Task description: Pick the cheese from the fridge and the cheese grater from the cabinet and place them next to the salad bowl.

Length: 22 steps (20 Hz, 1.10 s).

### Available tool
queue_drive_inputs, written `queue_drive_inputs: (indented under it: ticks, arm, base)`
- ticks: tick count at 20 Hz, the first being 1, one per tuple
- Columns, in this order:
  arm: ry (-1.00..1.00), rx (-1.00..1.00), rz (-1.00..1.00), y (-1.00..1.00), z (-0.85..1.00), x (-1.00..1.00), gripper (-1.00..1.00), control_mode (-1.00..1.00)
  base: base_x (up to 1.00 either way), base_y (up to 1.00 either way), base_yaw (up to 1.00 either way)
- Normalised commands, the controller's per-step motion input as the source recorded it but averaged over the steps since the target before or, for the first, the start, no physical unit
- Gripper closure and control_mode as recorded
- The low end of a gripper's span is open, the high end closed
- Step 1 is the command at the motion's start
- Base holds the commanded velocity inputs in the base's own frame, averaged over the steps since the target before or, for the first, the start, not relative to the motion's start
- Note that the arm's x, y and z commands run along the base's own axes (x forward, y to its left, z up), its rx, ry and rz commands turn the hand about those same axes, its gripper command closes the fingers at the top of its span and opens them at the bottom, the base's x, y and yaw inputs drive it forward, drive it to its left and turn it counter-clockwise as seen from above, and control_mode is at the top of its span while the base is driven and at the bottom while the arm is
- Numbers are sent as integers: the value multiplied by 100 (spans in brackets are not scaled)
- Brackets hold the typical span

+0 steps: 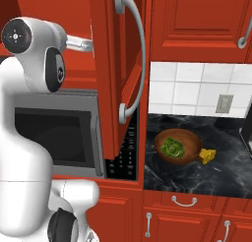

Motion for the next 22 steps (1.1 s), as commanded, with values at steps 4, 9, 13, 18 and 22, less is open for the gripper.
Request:
queue_drive_inputs:
  ticks: [4,9,13,18,22]
  arm:
    - [0,0,0,0,0,0,-100,-100]
    - [0,0,0,0,0,25,-100,-100]
    - [0,0,3,0,-3,61,-100,-100]
    - [0,0,0,0,0,30,-100,-100]
    - [0,0,0,0,0,0,-100,-100]
  base:
    - [0,0,0]
    - [0,0,0]
    - [0,0,0]
    - [0,0,0]
    - [0,0,0]
